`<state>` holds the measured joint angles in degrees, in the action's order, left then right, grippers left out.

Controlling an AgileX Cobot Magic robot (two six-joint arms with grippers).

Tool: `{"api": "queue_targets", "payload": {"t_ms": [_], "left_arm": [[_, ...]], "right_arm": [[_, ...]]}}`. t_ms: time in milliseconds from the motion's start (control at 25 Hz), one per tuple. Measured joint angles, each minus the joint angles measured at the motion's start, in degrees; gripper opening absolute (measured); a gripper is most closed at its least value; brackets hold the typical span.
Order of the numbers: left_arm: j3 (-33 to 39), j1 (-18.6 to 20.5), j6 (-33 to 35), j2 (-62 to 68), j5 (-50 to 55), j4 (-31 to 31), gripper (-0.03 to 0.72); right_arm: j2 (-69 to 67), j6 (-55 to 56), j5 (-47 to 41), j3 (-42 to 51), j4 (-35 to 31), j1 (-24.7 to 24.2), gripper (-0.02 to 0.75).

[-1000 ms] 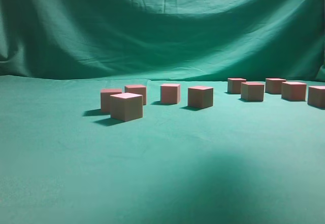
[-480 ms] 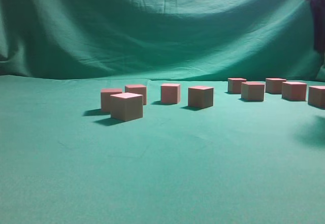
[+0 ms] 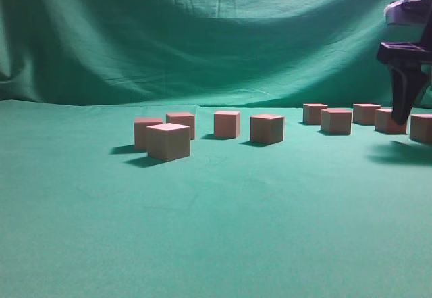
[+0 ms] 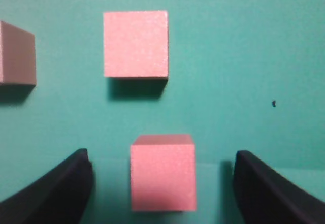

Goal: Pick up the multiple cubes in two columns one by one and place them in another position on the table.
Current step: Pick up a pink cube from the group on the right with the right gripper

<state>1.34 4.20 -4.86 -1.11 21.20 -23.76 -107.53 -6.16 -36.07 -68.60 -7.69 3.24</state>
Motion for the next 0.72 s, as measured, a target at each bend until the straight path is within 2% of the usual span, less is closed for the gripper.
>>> {"api": "queue_targets", "payload": {"t_ms": [80, 200, 360, 560, 720], "left_arm": [[0.00, 0.00, 0.00, 0.00, 0.00, 0.00, 0.000], [0.00, 0.00, 0.00, 0.00, 0.00, 0.00, 0.000], [0.00, 0.00, 0.00, 0.00, 0.00, 0.00, 0.000], [0.00, 0.00, 0.00, 0.00, 0.00, 0.00, 0.000], [0.00, 0.00, 0.00, 0.00, 0.00, 0.00, 0.000]], "right_arm": [[-0.88, -0.55, 0.92, 0.00, 0.00, 0.00, 0.579], [-1.71, -0.79, 1.54, 0.00, 0.00, 0.00, 0.457], [-2.06, -0.79, 1.68, 0.00, 0.00, 0.00, 0.255], [-1.03, -0.79, -0.42, 0.00, -0.14, 0.00, 0.263], [3.51, -1.07, -6.93, 0.00, -4.08, 0.13, 0.263]]}}
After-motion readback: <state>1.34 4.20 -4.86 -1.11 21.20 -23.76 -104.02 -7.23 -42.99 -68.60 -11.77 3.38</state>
